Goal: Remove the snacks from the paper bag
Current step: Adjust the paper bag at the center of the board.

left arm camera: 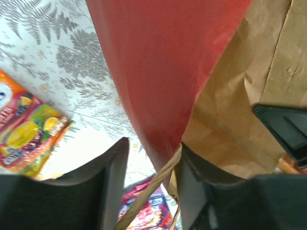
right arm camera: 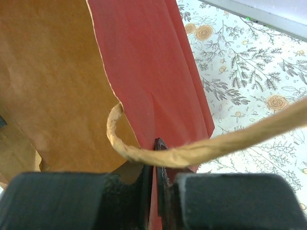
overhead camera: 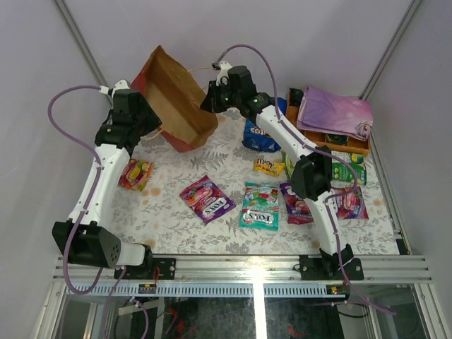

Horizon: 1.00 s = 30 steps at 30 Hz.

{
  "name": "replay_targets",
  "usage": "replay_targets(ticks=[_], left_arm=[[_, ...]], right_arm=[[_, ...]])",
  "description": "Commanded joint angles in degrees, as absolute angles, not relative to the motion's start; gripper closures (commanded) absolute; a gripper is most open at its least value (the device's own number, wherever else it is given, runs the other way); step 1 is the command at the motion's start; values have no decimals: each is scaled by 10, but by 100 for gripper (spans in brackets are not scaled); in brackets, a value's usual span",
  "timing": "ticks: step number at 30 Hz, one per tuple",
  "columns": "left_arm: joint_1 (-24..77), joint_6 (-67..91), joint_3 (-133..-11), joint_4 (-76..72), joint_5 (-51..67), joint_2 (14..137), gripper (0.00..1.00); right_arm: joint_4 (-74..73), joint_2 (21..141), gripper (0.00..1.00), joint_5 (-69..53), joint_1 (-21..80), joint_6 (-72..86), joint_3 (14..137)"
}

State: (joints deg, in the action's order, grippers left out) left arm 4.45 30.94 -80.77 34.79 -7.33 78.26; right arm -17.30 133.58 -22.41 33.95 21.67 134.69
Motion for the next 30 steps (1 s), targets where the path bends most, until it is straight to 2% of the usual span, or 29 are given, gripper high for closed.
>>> replay_targets(ticks=[1, 6, 8, 9, 12, 18, 30], left_arm=[[42, 279, -846, 364, -112, 776, 68], [42, 270, -860, 372, -125, 775, 83], [42, 267, -867, 376, -126, 780, 93], [41, 267, -871, 378, -126, 784, 99], [37, 268, -881, 382, -120, 797, 100], [9, 279, -918, 385, -79, 833, 100], [-25, 285, -1035, 419, -79, 933, 100]], right_arm=[[-140, 1303, 83, -239, 341, 219, 1348], [-139, 1302, 57, -237, 341, 220, 1347], [-138, 1301, 50, -239, 341, 221, 1350], [-138, 1300, 43, -240, 341, 223, 1351], [-141, 1296, 1, -242, 341, 223, 1357], [-163, 1254, 1, -235, 340, 206, 1353], [-146, 1050, 1, -145, 340, 131, 1204]])
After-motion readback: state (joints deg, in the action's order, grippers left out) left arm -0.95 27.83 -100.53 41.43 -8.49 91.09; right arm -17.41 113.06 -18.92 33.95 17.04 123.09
